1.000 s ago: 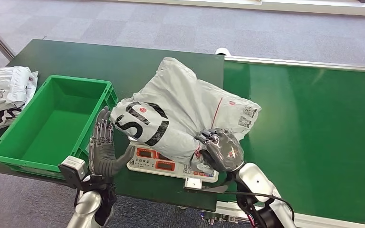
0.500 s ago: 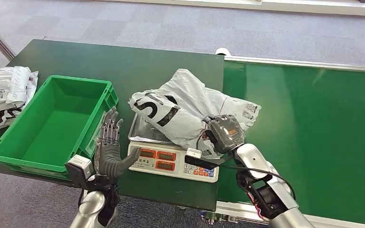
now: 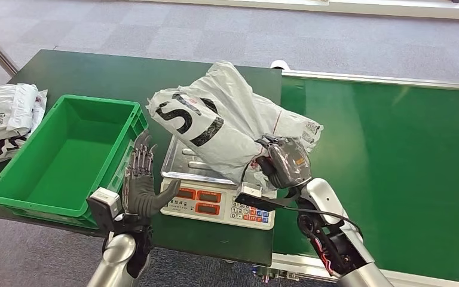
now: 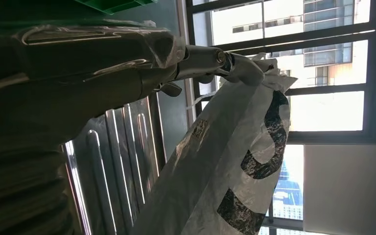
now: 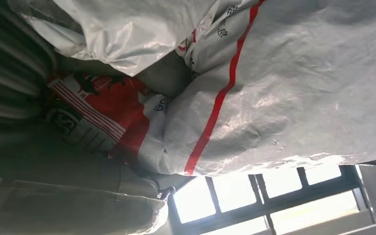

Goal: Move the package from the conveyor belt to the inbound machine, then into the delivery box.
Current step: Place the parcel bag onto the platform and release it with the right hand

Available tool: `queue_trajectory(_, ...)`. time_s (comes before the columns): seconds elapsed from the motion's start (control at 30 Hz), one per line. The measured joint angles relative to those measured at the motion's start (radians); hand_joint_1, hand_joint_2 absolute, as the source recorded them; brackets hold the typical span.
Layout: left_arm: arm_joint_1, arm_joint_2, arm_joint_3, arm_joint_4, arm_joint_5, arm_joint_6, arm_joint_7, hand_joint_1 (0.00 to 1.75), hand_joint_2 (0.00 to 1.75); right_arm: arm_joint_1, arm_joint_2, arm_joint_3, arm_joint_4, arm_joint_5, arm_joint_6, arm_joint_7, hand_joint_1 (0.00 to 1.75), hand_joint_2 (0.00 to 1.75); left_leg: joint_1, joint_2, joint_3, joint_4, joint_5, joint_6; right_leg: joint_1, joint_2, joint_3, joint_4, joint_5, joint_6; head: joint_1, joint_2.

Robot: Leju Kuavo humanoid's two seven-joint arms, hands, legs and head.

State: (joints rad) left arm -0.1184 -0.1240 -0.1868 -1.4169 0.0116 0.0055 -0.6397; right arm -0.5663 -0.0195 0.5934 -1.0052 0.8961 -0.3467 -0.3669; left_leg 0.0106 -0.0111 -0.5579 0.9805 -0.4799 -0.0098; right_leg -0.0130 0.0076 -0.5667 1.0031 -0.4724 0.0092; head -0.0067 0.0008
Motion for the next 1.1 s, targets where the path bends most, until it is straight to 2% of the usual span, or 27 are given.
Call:
queue_trajectory(0.13,-0.006,0.000,0.000,0.008,0.000,-0.002,-0.001,0.00,1.75,0.014,0.000,0.002,-0.004,-0.006,0.027,-0.005,1.75,1.75,0.000,0.000,0.000,0.000,0.000,0.000,0.000,0.000,0.000,0.000,0.000,0.000,0.000,0.000)
queue_trajectory(0.43,-0.007,0.000,0.000,0.011,0.002,-0.003,-0.004,0.00,1.75,0.019,0.000,0.014,0.028,0.033,0.051,0.049,1.75,1.75,0.000,0.000,0.000,0.000,0.000,0.000,0.000,0.000,0.000,0.000,0.000,0.000,0.000,0.000)
queue_trajectory(0.63,-0.005,0.000,0.001,0.010,0.002,0.000,-0.004,0.00,1.75,0.019,0.000,0.020,0.044,0.116,0.050,0.158,1.75,1.75,0.000,0.000,0.000,0.000,0.000,0.000,0.000,0.000,0.000,0.000,0.000,0.000,0.000,0.000)
queue_trajectory(0.77,-0.005,-0.002,0.000,0.010,0.001,0.000,-0.004,0.00,1.75,0.019,0.001,0.025,0.054,0.133,0.073,0.150,1.72,1.75,0.000,0.000,0.000,0.000,0.000,0.000,0.000,0.000,0.000,0.000,0.000,0.000,0.000,0.000)
queue_trajectory(0.8,-0.005,-0.002,0.000,0.010,0.001,0.000,-0.004,0.00,1.75,0.020,0.001,0.027,0.056,0.125,0.088,0.136,1.66,1.75,0.000,0.000,0.000,0.000,0.000,0.000,0.000,0.000,0.000,0.000,0.000,0.000,0.000,0.000)
queue_trajectory(0.93,-0.005,-0.005,-0.001,0.010,0.000,0.000,-0.004,0.00,1.75,0.020,0.005,0.040,0.066,0.108,0.140,0.110,0.20,1.75,0.000,0.000,0.000,0.000,0.000,0.000,0.000,0.000,0.000,0.000,0.000,0.000,0.000,0.000)
queue_trajectory(1.1,-0.005,-0.006,0.000,0.010,0.000,0.000,-0.004,0.00,1.75,0.019,0.008,0.052,0.079,0.105,0.151,0.112,0.04,1.75,0.000,0.000,0.000,0.000,0.000,0.000,0.000,0.000,0.000,0.000,0.000,0.000,0.000,0.000)
